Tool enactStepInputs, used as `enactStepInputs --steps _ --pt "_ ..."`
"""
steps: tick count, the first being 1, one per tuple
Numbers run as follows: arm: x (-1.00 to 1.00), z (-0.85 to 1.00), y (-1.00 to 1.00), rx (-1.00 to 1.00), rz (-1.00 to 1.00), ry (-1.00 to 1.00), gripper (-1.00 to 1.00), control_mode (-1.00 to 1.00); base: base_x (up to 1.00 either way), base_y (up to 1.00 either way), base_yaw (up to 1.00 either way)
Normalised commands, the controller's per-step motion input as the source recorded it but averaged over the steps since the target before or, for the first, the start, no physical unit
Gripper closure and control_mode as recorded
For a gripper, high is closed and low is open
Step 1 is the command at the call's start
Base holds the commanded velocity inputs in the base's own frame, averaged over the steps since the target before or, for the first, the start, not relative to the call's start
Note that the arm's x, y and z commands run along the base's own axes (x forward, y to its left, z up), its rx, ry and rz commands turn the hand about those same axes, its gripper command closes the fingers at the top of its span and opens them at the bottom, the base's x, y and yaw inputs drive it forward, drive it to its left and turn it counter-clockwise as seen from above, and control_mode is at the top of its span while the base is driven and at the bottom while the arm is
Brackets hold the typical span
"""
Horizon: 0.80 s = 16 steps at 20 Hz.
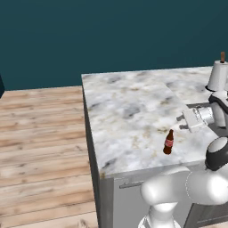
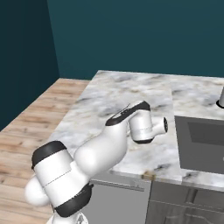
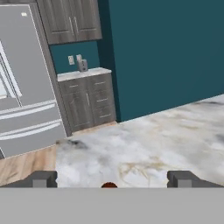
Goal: Pick the bottled drink from the counter and place it in the open cabinet.
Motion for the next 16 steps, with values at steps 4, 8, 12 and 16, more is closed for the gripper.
enactStepInputs --steps 4,8,12,16 --pt "0.00 -0.41 0.00 0.00 0.04 0.00 -1.00 -1.00 0.00 0.00 0.00" --pt "-0.02 -0.31 0.00 0.00 0.02 0.00 -1.00 -1.00 0.00 0.00 0.00" --pt "-0.13 -0.26 0.00 0.00 0.00 0.00 -1.00 -1.00 0.00 0.00 0.00" --pt "-0.20 -0.26 0.00 0.00 0.00 0.00 -1.00 -1.00 0.00 0.00 0.00"
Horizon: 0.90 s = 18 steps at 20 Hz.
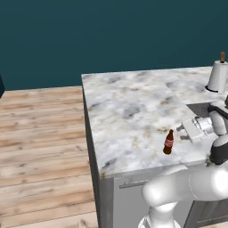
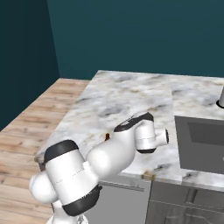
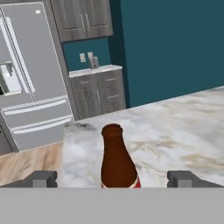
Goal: Pick the bottled drink from the counter and place it in the open cabinet.
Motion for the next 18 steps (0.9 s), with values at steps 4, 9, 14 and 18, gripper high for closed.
enactStepInputs --steps 4,9,14,18 --pt "-0.22 -0.26 0.00 0.00 0.00 0.00 -1.00 -1.00 0.00 0.00 0.00" --pt "-0.12 -0.29 0.00 0.00 0.01 0.00 -1.00 -1.00 0.00 0.00 0.00" --pt "0.06 -0.32 0.00 0.00 0.03 0.00 -1.00 -1.00 0.00 0.00 0.00" --pt "0.06 -0.33 0.00 0.00 0.03 0.01 -1.00 -1.00 0.00 0.00 0.00"
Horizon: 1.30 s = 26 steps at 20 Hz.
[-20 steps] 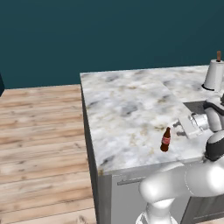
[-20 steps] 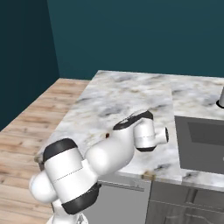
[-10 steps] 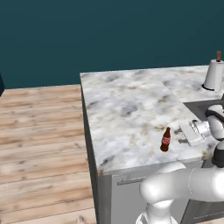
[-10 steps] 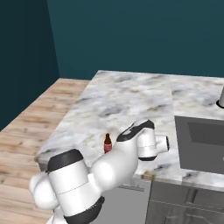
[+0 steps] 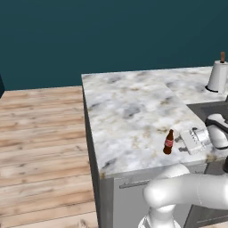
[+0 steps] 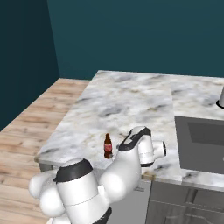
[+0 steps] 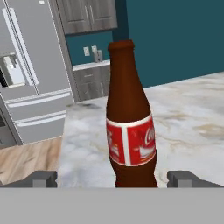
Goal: Pick the bottled drink from the counter and place it in the open cabinet.
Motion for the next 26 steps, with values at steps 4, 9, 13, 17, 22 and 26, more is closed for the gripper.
enactStepInputs --steps 4,9,13,17,22,26 --pt "0.03 -0.21 -0.01 0.00 0.01 0.00 -1.00 -1.00 0.00 0.00 0.00" --pt "0.18 -0.05 -0.27 0.00 0.00 0.04 -1.00 -1.00 0.00 0.00 0.00" --pt "0.17 -0.01 -0.28 0.00 0.00 0.04 -1.00 -1.00 0.00 0.00 0.00" --pt "0.04 -0.03 -0.05 0.02 0.00 0.02 -1.00 -1.00 0.00 0.00 0.00" --pt "0.00 -0.04 0.00 0.03 0.03 0.02 -1.00 -1.00 0.00 0.00 0.00" --pt "0.00 0.00 0.10 0.04 0.04 0.01 -1.00 -1.00 0.00 0.00 0.00"
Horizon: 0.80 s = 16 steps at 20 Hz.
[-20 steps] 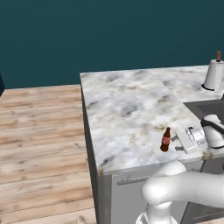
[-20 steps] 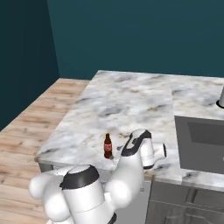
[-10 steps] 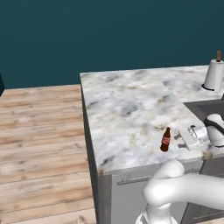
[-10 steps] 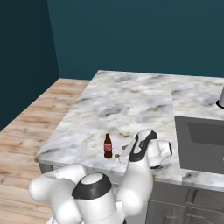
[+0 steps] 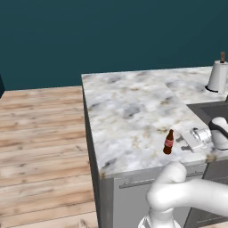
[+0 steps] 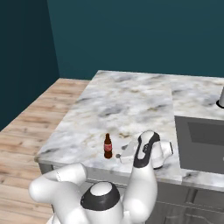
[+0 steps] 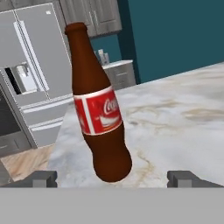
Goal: Pick the bottled drink from the counter and place it in the open cabinet.
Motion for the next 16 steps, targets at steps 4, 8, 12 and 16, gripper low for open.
enactStepInputs --steps 4,8,12,16 --pt "0.00 0.00 0.24 0.05 0.07 0.01 -1.00 -1.00 0.00 0.00 0.00" --pt "0.00 0.00 0.22 0.04 0.05 0.00 -1.00 -1.00 0.00 0.00 0.00" --pt "-0.01 0.00 0.06 0.04 0.01 0.00 -1.00 -1.00 0.00 0.00 0.00" --pt "-0.03 0.00 0.16 0.04 0.00 0.00 -1.00 -1.00 0.00 0.00 0.00"
